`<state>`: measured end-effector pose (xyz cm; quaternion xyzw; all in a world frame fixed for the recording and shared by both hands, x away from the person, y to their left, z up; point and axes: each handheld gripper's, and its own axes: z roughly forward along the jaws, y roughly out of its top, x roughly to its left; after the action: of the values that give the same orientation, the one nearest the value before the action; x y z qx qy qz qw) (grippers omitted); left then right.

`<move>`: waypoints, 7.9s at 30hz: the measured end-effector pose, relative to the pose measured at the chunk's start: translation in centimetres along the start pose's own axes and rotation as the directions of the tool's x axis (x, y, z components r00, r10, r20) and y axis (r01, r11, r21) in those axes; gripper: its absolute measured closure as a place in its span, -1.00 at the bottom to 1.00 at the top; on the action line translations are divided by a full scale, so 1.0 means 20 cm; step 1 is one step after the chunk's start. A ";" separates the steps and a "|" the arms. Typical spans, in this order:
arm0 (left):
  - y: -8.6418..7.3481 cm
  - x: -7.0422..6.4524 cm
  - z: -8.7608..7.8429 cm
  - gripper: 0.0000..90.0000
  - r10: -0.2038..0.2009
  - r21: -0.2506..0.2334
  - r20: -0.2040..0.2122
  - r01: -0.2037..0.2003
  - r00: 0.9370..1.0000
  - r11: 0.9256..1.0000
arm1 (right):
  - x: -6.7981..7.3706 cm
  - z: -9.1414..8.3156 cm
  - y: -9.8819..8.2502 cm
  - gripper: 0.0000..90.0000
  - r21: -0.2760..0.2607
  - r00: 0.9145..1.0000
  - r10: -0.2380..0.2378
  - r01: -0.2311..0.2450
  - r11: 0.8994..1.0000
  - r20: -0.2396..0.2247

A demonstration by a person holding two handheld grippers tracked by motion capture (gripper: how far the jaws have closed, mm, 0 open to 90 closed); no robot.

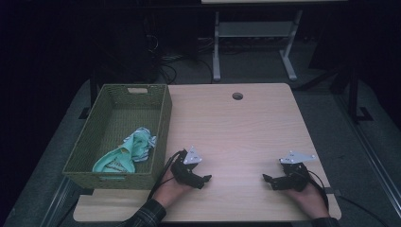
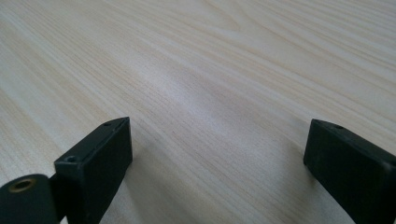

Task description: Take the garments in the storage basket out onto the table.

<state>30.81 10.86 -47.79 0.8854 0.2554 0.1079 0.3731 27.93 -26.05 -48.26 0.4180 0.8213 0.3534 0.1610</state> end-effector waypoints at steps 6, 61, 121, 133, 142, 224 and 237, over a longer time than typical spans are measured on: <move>0.01 0.00 0.01 -0.73 0.001 0.012 0.001 -0.001 1.000 1.000 | 0.00 0.00 0.00 -0.83 0.001 1.000 0.001 -0.001 1.000 0.000; 0.17 0.03 -0.10 -0.71 -0.002 0.011 -0.004 0.002 1.000 1.000 | 0.00 0.00 0.00 -0.84 0.003 1.000 0.009 -0.009 1.000 -0.002; 0.34 0.07 -0.23 -0.70 -0.001 0.020 0.042 0.000 0.999 1.000 | 0.00 0.00 0.00 -0.84 0.002 1.000 0.008 -0.008 1.000 -0.002; 0.38 0.09 -0.28 -0.70 0.003 0.019 0.058 -0.004 0.998 1.000 | 0.00 0.00 0.00 -0.84 0.002 1.000 0.013 -0.013 1.000 -0.005; 0.42 0.10 -0.33 -0.69 0.007 -0.004 0.084 -0.006 0.996 1.000 | 0.00 0.00 0.00 -0.84 -0.001 1.000 0.010 -0.010 1.000 -0.002; 0.28 0.37 -0.74 -0.69 -0.097 -0.092 -0.034 0.093 0.995 0.991 | 0.00 0.00 0.00 -0.84 0.001 1.000 0.003 -0.003 1.000 -0.002; 0.24 0.41 -0.79 -0.69 -0.126 -0.104 -0.053 0.120 0.991 0.987 | 0.00 0.00 0.00 -0.84 0.001 1.000 0.002 -0.002 1.000 -0.002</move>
<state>33.51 22.02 -33.30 0.8443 0.3147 0.1235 0.4157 27.92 -26.01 -48.26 0.4188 0.8211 0.3534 0.1596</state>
